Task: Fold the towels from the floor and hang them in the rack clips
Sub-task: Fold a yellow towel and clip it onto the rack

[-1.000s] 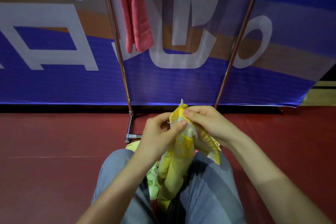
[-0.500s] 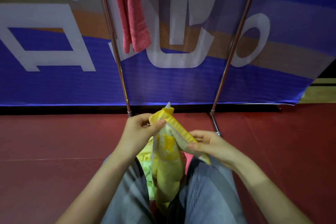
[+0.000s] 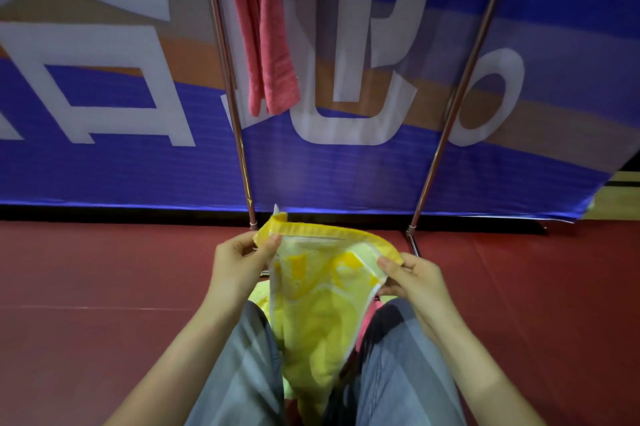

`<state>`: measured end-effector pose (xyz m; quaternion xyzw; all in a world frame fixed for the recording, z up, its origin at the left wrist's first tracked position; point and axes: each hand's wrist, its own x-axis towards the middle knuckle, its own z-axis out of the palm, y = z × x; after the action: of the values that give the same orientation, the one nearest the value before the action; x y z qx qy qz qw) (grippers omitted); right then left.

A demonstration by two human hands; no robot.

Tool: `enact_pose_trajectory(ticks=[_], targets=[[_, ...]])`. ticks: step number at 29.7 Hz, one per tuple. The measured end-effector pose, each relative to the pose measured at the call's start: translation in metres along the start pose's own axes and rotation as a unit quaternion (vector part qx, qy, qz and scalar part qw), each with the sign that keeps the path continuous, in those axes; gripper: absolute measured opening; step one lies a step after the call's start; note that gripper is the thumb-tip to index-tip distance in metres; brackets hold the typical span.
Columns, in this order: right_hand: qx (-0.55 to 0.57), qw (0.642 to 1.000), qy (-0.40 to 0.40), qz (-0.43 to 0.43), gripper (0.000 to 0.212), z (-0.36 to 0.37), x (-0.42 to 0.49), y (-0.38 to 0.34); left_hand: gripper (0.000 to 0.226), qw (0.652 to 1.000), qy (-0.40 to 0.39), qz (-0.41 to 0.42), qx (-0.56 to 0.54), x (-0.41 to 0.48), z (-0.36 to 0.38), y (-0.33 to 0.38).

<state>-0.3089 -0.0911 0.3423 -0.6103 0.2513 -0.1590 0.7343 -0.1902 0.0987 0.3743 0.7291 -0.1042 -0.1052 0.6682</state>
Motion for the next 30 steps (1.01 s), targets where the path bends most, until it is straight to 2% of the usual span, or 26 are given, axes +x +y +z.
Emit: enact_pose_trajectory(ticks=[10, 13, 17, 21, 24, 26, 27, 30], targets=[[0.059, 0.995, 0.085, -0.010, 0.008, -0.012, 0.013, -0.027, 0.014, 0.999, 0.037, -0.013, -0.025, 0.014, -0.018, -0.001], [0.055, 0.996, 0.061, 0.027, 0.003, 0.000, 0.010, -0.030, 0.016, 1.000, 0.019, -0.017, -0.016, 0.007, -0.006, -0.003], [0.031, 0.998, 0.025, 0.057, 0.014, 0.029, -0.002, -0.021, 0.023, 0.999, -0.044, -0.002, 0.016, -0.009, 0.023, -0.012], [0.033, 0.998, -0.023, 0.044, 0.001, 0.050, -0.013, -0.014, 0.031, 0.991, -0.108, 0.057, 0.051, -0.026, 0.044, -0.014], [0.017, 0.999, -0.042, 0.014, 0.009, 0.054, -0.018, -0.013, 0.036, 0.985, -0.117, 0.092, 0.086, -0.029, 0.041, -0.014], [0.008, 0.998, -0.056, 0.004, 0.008, 0.054, -0.020, -0.012, 0.030, 0.982, -0.119, 0.104, 0.107, -0.029, 0.038, -0.014], [0.003, 0.998, -0.062, 0.001, 0.015, 0.054, -0.021, -0.012, 0.025, 0.980, -0.121, 0.108, 0.115, -0.028, 0.037, -0.015], [-0.032, 0.996, -0.085, -0.014, 0.029, 0.053, -0.022, -0.008, 0.031, 0.979, -0.133, 0.108, 0.110, -0.029, 0.037, -0.014]])
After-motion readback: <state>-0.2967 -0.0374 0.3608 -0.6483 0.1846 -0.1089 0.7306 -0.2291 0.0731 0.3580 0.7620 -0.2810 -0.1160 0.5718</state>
